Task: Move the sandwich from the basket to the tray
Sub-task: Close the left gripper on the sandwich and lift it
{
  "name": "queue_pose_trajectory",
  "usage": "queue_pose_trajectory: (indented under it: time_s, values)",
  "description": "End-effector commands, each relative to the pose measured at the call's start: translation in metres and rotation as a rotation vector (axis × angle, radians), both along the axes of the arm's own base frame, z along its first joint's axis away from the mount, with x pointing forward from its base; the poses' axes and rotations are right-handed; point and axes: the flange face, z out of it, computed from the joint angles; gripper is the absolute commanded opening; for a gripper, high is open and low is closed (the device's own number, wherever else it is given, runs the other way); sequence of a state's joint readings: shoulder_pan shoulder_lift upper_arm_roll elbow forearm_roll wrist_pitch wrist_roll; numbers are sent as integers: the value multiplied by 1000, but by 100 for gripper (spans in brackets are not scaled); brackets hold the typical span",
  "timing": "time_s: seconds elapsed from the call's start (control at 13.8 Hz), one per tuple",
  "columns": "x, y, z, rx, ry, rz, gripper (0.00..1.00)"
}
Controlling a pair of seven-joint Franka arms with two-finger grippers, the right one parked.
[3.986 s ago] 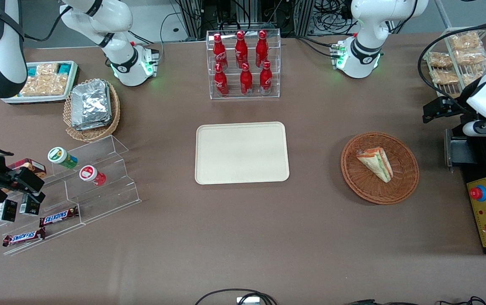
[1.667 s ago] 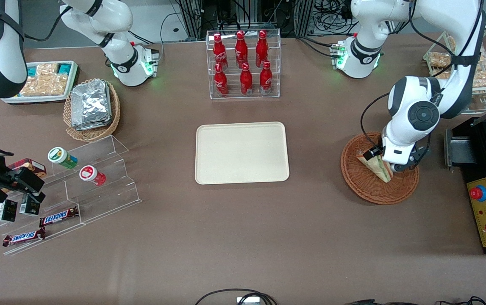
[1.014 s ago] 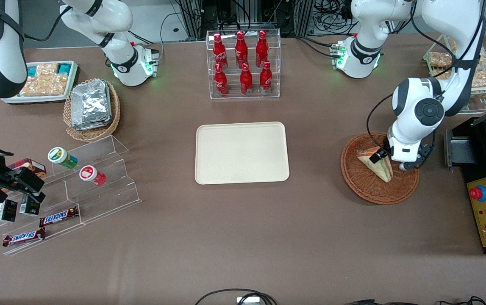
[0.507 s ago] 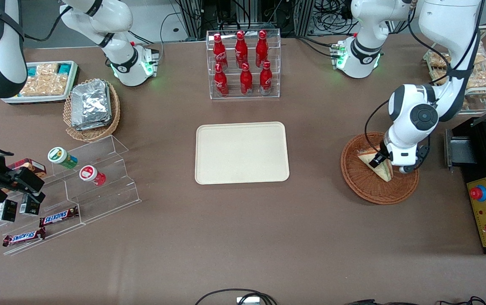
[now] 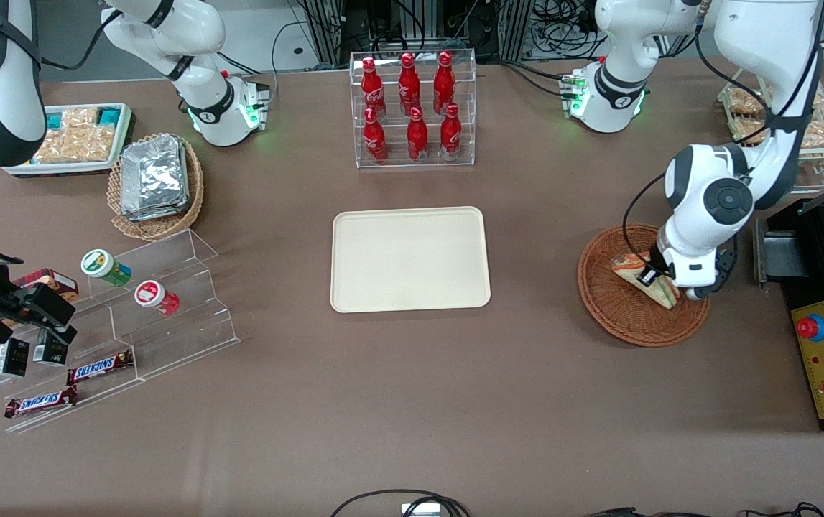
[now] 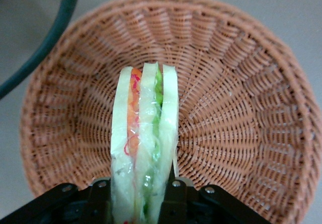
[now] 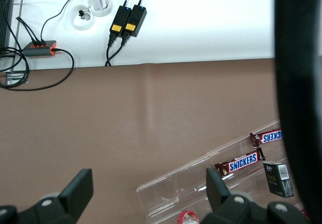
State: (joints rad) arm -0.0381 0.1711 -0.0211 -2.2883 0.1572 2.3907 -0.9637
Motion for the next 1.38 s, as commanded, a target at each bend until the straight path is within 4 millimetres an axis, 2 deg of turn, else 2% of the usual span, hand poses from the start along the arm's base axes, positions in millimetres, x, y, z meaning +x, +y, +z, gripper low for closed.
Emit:
queue_pose_trajectory:
  time_s: [0.0,0.07,0.14,0.29,0.51,0.94,1.09,1.16,1.3]
  values:
    - [33,-14,67,37,13,-20,0]
    - [41,-23,87,37,12,-58,0]
    - [48,-27,102,37,16,-78,0]
    - [56,-49,129,34,9,-124,0]
    - [57,-76,147,11,-13,-226,0]
    - [59,-86,166,-55,3,-280,0]
    - [52,-115,180,-70,-8,-386,0]
    - [50,-124,185,-72,4,-425,0]
    - [43,-161,197,-81,31,-502,0]
